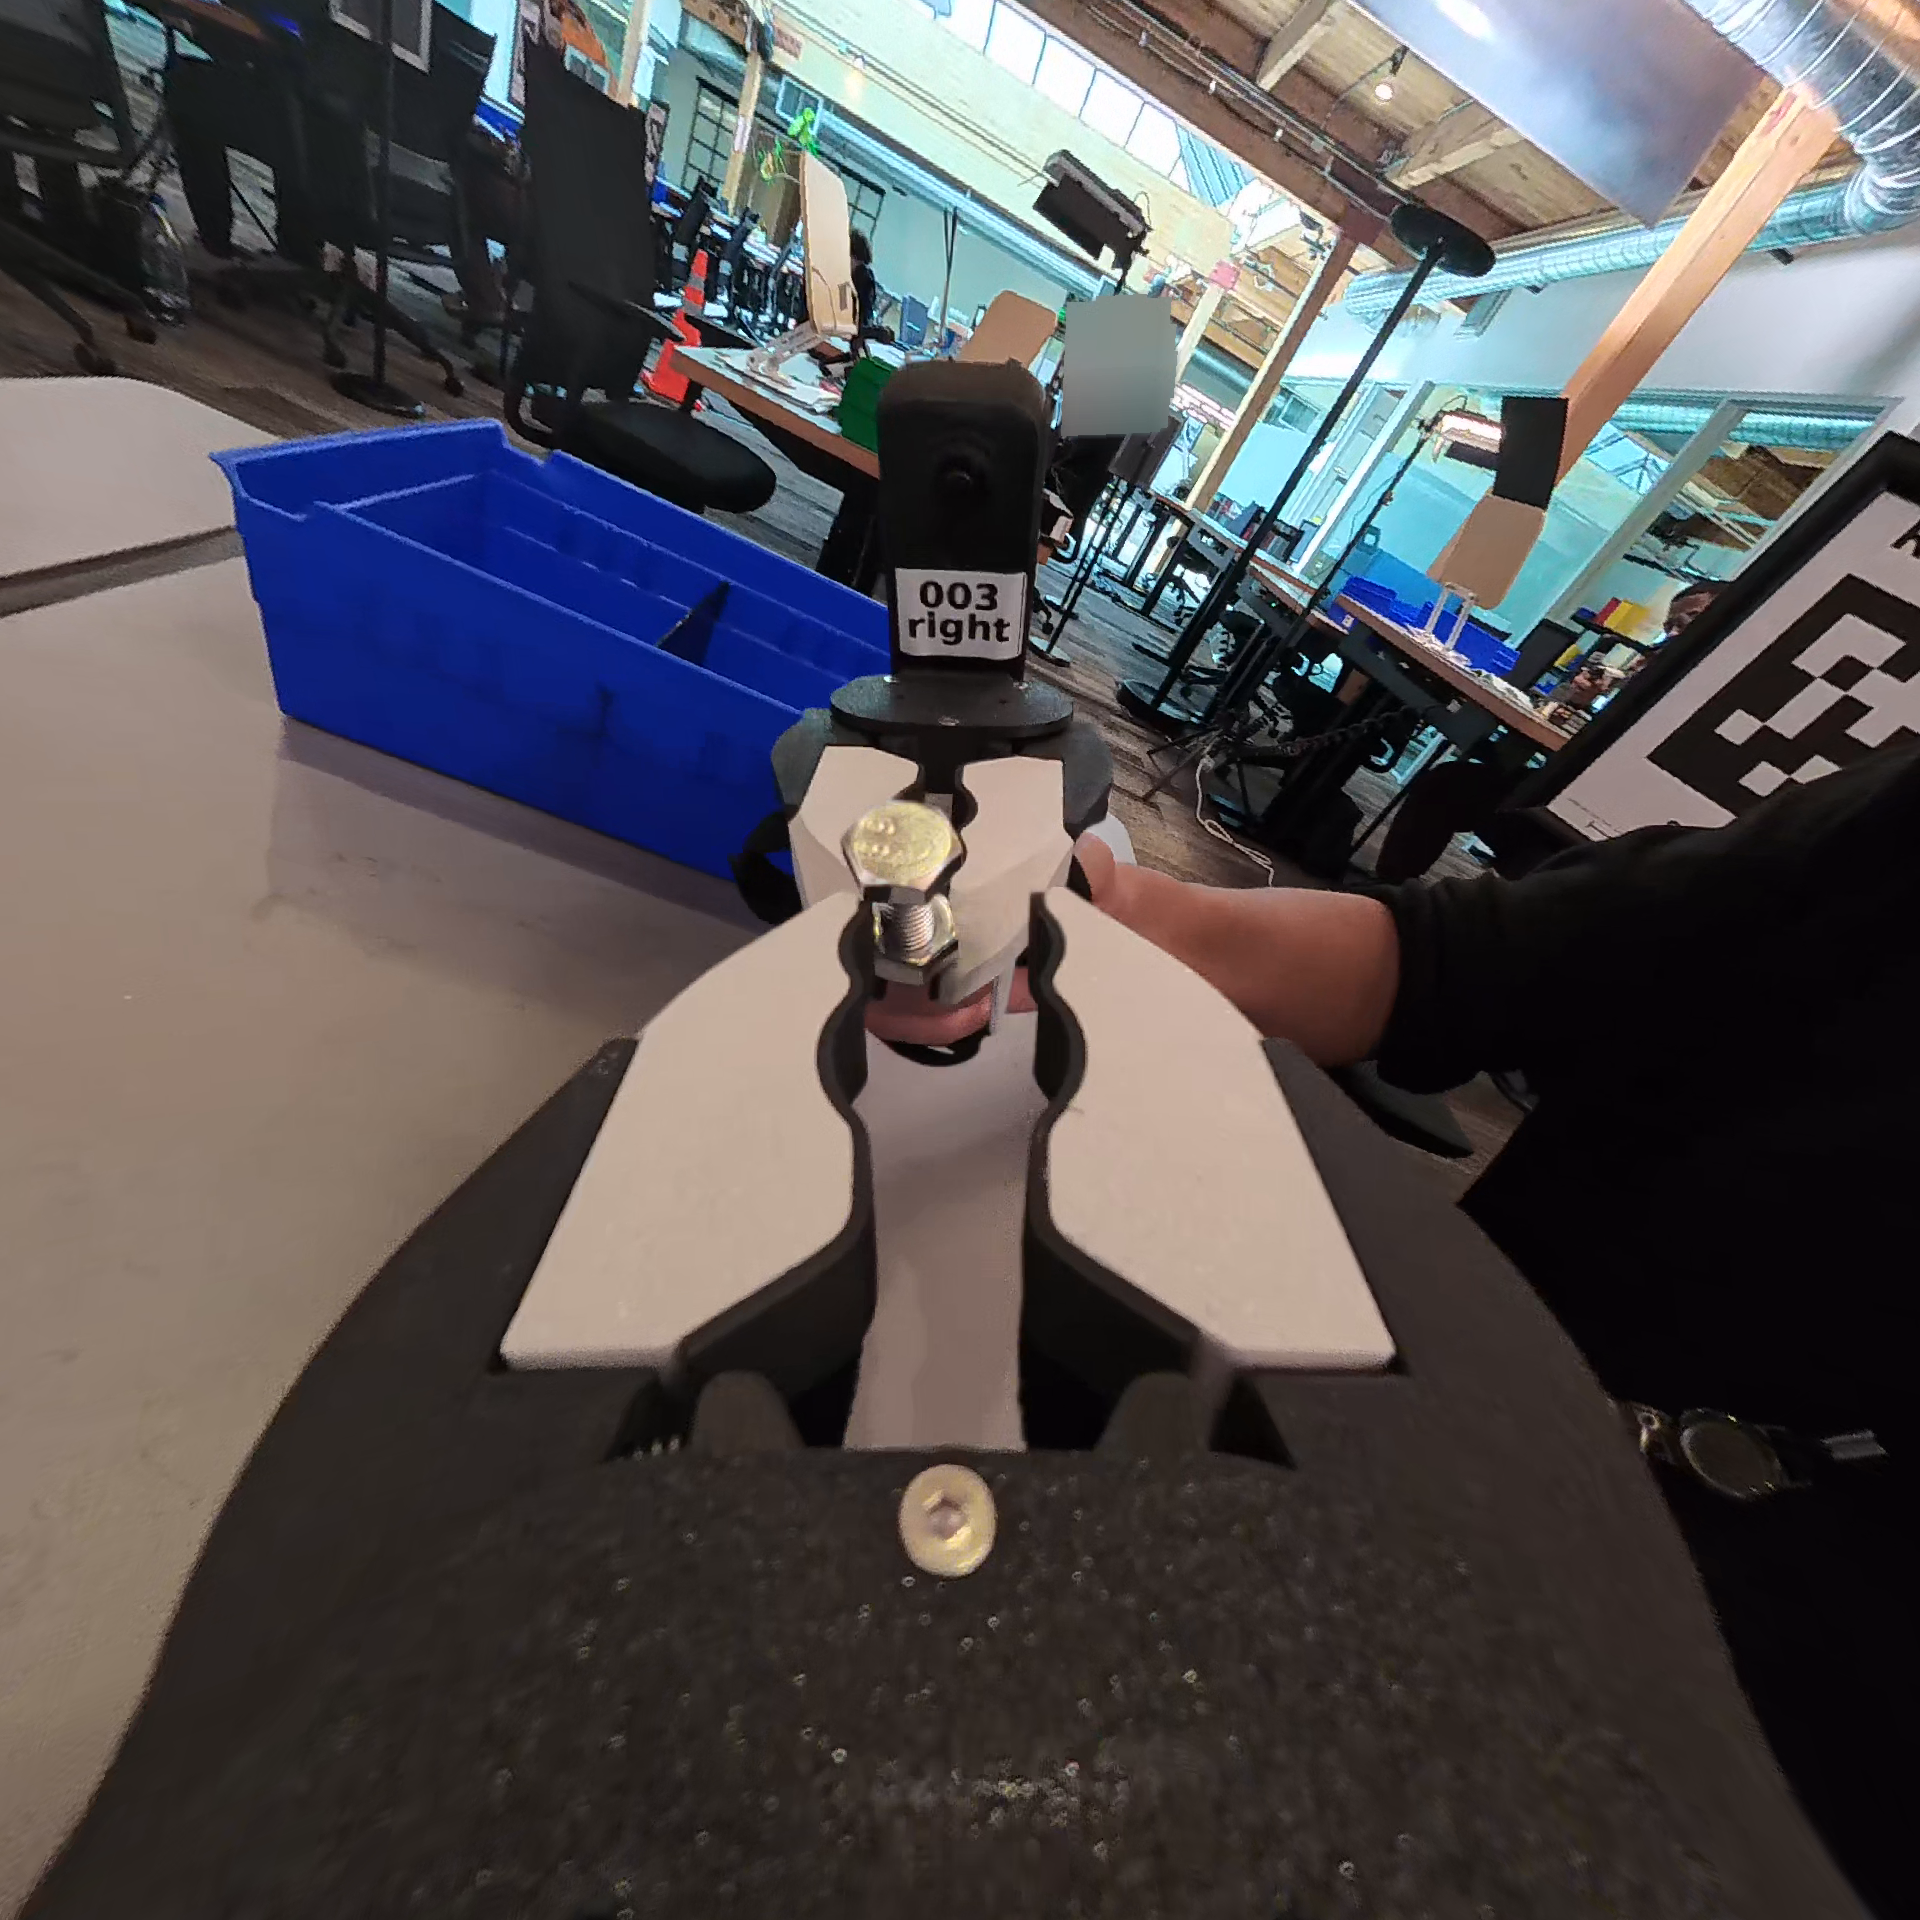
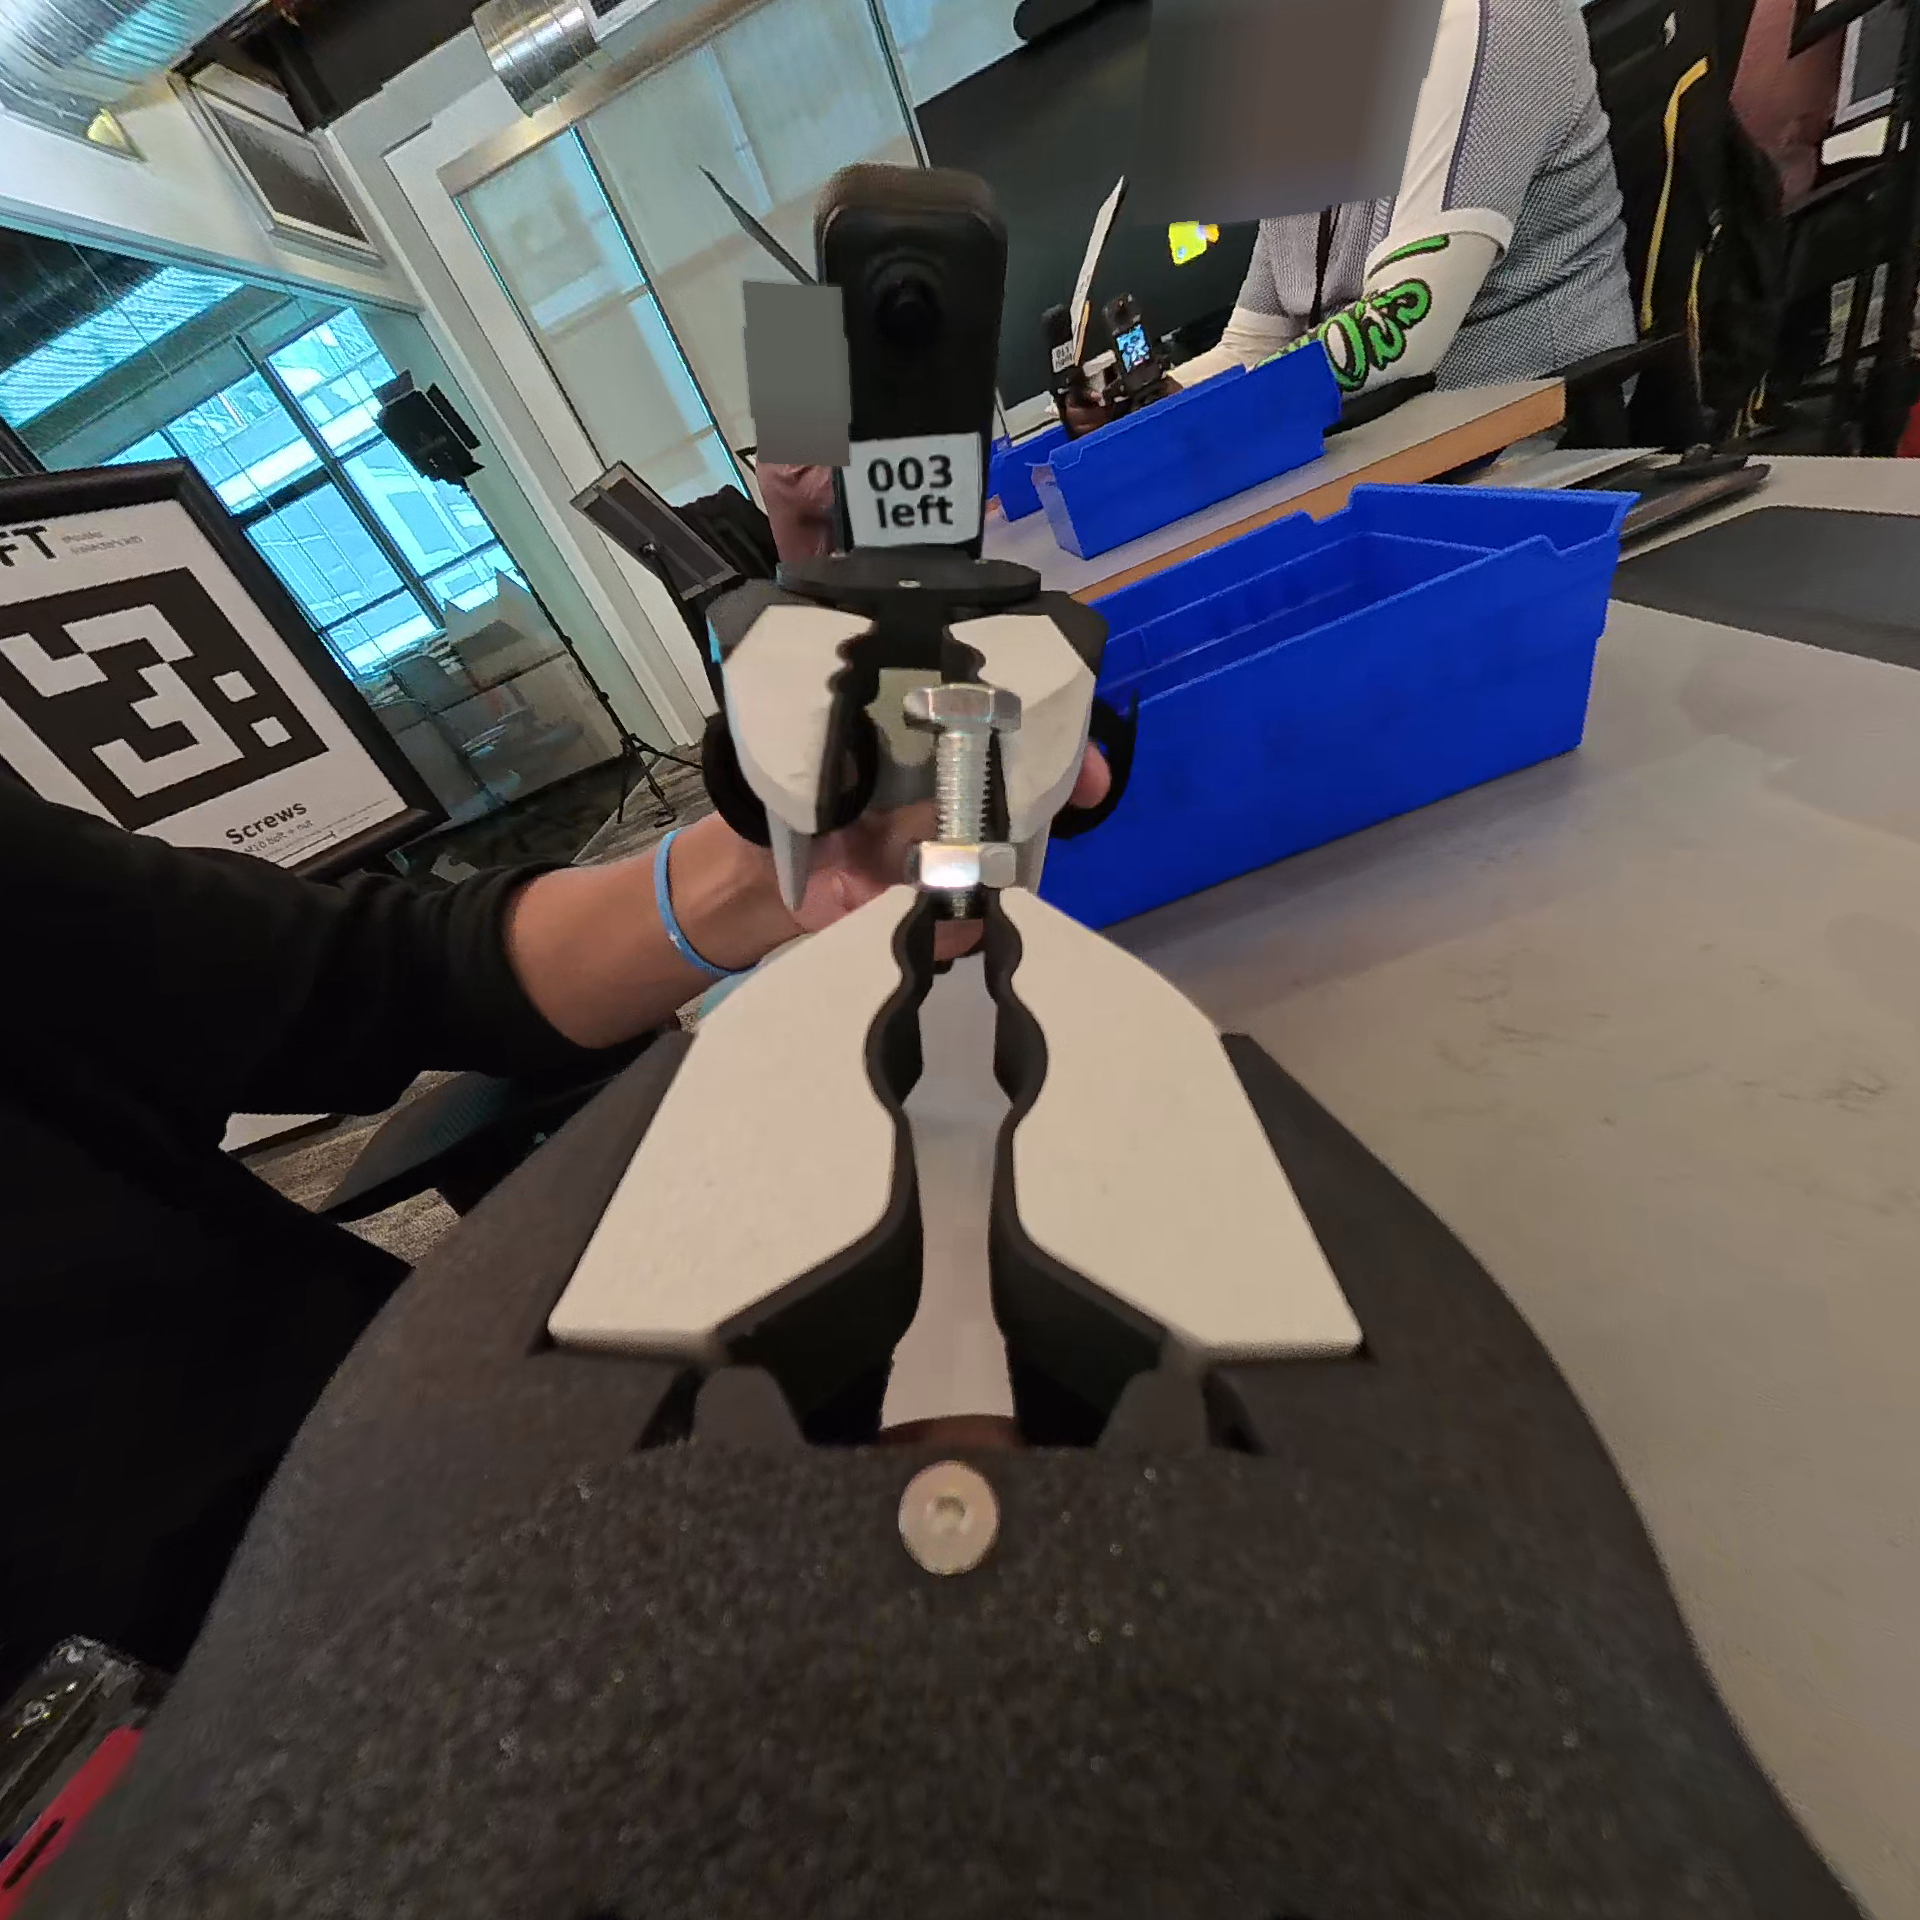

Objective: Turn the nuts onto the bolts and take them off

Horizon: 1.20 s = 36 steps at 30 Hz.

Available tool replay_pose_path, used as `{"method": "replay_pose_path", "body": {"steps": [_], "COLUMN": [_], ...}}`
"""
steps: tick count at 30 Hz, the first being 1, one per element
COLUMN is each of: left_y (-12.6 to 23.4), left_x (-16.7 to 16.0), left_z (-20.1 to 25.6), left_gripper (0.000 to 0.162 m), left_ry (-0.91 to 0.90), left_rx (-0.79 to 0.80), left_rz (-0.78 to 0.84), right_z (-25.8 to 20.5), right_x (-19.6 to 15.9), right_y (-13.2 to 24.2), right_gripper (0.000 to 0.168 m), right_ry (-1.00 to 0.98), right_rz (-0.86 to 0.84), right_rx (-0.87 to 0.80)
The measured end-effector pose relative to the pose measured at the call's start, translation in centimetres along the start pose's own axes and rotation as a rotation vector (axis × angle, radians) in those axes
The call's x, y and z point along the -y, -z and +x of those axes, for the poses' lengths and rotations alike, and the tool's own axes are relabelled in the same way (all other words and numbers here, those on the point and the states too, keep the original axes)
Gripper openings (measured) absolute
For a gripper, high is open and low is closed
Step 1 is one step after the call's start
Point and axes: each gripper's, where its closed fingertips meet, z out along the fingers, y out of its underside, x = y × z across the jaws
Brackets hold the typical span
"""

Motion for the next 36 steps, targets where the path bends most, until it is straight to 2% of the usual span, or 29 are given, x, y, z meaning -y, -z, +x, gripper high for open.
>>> {"method": "replay_pose_path", "body": {"steps": [3,6,8,11,16,19,20,22,25,26,30,33,36], "left_y": [0.3,0.8,0.9,0.9,1.1,1.4,1.6,2.0,2.5,2.3,1.3,1.1,0.7], "left_x": [0.2,0.3,0.2,-0.1,-0.1,0.5,0.7,1.5,2.5,2.5,1.7,1.6,0.8], "left_z": [-0.9,-1.1,-1.1,-0.7,-0.9,-0.9,-1.0,-1.1,-1.4,-1.3,-1.1,-0.9,-0.6], "left_gripper": [0.043,0.043,0.038,0.020,0.019,0.019,0.019,0.018,0.018,0.019,0.019,0.019,0.018], "left_ry": [0.009,0.009,-0.011,-0.041,-0.024,0.005,0.020,0.047,0.077,0.087,0.087,0.066,0.034], "left_rx": [0.054,0.051,0.056,0.048,0.061,0.060,0.062,0.070,0.082,0.062,0.048,0.060,0.070], "left_rz": [0.003,0.001,-0.009,-0.029,-0.039,0.018,0.045,0.119,0.233,0.236,0.212,0.198,0.147], "right_z": [-0.1,-0.3,-0.3,-0.2,0.0,0.0,0.1,0.2,-1.0,-1.6,-2.6,-2.6,-2.0], "right_x": [-0.4,-0.8,-0.9,-1.3,-0.9,0.4,0.9,1.1,-1.5,-1.9,0.5,1.5,2.6], "right_y": [0.0,-0.3,-0.6,-0.8,-0.5,0.0,0.3,0.5,-1.1,-1.6,-1.8,-0.7,0.4], "right_gripper": [0.009,0.009,0.009,0.009,0.009,0.009,0.012,0.027,0.047,0.049,0.049,0.045,0.049], "right_ry": [0.022,0.035,0.023,0.002,-0.024,-0.068,-0.086,-0.135,-0.263,-0.283,-0.325,-0.306,-0.306], "right_rz": [-0.031,-0.057,-0.058,-0.070,-0.039,0.057,0.099,0.137,0.002,-0.017,0.140,0.184,0.234], "right_rx": [-0.003,-0.003,0.007,0.013,0.019,0.043,0.047,0.064,0.162,0.202,0.288,0.294,0.268]}}
